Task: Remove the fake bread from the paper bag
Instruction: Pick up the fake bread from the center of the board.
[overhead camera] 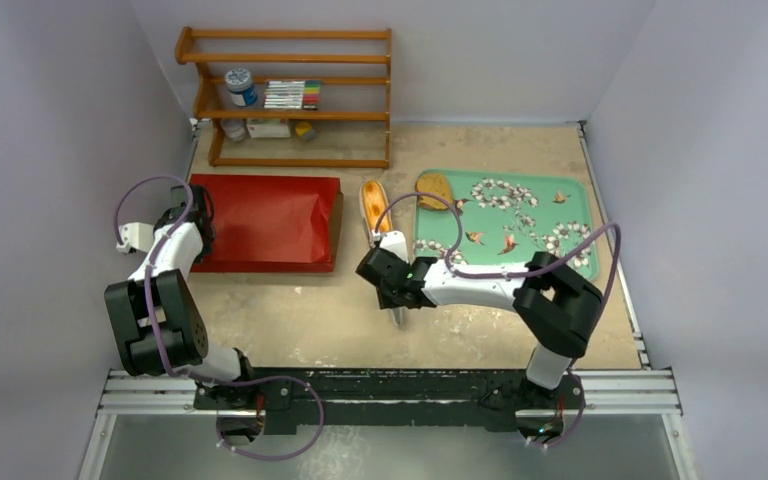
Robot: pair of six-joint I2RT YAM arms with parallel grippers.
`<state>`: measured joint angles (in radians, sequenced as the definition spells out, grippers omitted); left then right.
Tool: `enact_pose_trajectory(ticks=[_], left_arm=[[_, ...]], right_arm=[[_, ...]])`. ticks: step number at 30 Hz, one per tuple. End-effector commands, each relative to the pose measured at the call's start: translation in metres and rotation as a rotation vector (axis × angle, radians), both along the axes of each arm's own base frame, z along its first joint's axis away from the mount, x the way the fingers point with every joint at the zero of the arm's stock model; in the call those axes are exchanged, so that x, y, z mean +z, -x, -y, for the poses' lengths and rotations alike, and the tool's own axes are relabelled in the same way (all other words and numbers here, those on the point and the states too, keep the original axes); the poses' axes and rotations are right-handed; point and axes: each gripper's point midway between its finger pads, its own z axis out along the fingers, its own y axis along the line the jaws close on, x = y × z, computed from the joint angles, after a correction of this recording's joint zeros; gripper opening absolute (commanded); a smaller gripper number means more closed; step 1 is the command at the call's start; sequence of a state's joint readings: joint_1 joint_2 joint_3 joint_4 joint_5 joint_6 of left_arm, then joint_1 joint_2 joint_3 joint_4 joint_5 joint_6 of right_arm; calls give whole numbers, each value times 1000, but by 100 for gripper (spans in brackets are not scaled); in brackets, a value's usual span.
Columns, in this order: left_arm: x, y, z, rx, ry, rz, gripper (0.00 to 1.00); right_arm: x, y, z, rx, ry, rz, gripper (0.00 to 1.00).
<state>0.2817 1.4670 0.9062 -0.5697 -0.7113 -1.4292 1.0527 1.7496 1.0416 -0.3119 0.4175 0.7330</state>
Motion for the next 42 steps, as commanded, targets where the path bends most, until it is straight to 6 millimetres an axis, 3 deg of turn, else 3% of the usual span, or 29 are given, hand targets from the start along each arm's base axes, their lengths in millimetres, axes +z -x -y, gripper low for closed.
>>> enact_pose_trajectory(ticks=[1, 19, 30, 42], left_arm=[[10, 0, -7, 15, -24, 19, 0], [21, 1, -5, 13, -25, 40, 0], [23, 4, -5, 15, -27, 36, 0], [22, 6, -5, 6, -34, 18, 0]], right_arm=[[45, -12, 5, -40, -50, 100, 25], [101, 16, 13, -54, -115, 154, 21], [154, 13, 28, -112, -156, 249, 21], [198, 7, 47, -175, -189, 328, 21]])
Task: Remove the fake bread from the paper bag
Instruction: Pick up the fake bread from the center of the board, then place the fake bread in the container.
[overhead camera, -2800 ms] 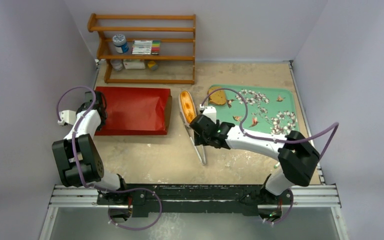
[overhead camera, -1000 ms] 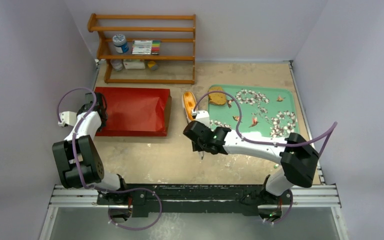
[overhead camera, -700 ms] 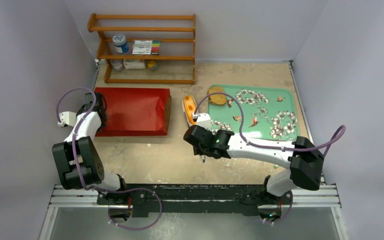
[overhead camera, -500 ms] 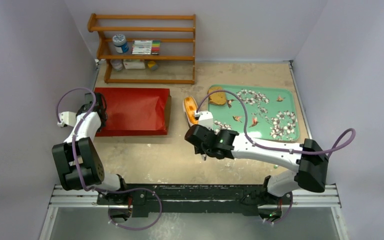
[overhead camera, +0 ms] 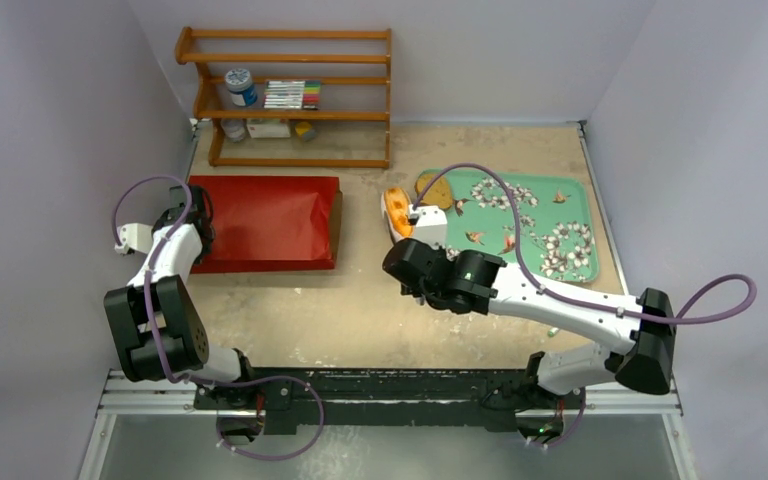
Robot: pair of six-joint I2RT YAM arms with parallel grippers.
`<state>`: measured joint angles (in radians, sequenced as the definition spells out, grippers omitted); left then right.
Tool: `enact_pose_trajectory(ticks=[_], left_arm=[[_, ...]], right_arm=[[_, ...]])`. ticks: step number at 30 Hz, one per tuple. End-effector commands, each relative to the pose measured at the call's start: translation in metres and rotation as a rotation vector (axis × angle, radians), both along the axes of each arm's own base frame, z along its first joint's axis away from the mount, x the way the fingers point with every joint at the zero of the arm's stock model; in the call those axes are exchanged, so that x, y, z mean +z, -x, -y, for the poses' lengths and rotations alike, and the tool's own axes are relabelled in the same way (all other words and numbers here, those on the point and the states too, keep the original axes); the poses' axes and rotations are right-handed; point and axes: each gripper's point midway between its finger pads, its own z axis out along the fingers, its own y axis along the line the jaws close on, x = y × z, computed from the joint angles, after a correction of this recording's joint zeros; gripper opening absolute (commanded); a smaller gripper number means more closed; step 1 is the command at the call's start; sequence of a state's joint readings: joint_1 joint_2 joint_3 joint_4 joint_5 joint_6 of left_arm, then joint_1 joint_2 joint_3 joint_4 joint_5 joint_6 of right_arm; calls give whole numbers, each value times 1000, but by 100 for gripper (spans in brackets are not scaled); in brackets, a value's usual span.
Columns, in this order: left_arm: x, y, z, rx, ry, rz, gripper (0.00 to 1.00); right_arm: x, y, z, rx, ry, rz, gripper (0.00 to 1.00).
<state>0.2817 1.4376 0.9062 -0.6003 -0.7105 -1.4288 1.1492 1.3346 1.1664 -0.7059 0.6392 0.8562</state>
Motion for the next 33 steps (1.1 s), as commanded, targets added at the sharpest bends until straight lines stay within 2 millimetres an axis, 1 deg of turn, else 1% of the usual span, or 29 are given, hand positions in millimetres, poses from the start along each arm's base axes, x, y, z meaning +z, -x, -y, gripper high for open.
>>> enact_pose_trajectory(ticks=[1, 4, 9, 13, 16, 19, 22, 26, 29, 30, 33], left_arm=[[17, 1, -7, 6, -37, 21, 0], [19, 1, -7, 3, -37, 20, 0], [21, 1, -7, 0, -40, 23, 0], [20, 1, -6, -3, -39, 21, 0], [20, 2, -6, -6, -38, 21, 0], [18, 3, -5, -10, -36, 18, 0], [17, 2, -4, -13, -34, 21, 0], [16, 3, -3, -18, -33, 18, 0], [18, 2, -3, -26, -37, 19, 0], [18, 2, -3, -28, -37, 19, 0], [18, 1, -3, -39, -37, 18, 0]], right_arm=[[47, -13, 7, -76, -71, 112, 21], [58, -14, 13, -100, -72, 128, 21], [66, -12, 31, -146, -66, 147, 21], [59, -8, 52, -232, -50, 131, 22], [50, -5, 69, -284, -31, 125, 22], [41, -8, 83, -324, -31, 119, 22], [24, -11, 95, -359, -18, 100, 22], [2, -16, 104, -384, -13, 71, 23], [-13, -21, 105, -390, -29, 43, 24], [-24, -22, 108, -389, -22, 27, 24], [-42, -24, 107, -378, -39, -2, 24]])
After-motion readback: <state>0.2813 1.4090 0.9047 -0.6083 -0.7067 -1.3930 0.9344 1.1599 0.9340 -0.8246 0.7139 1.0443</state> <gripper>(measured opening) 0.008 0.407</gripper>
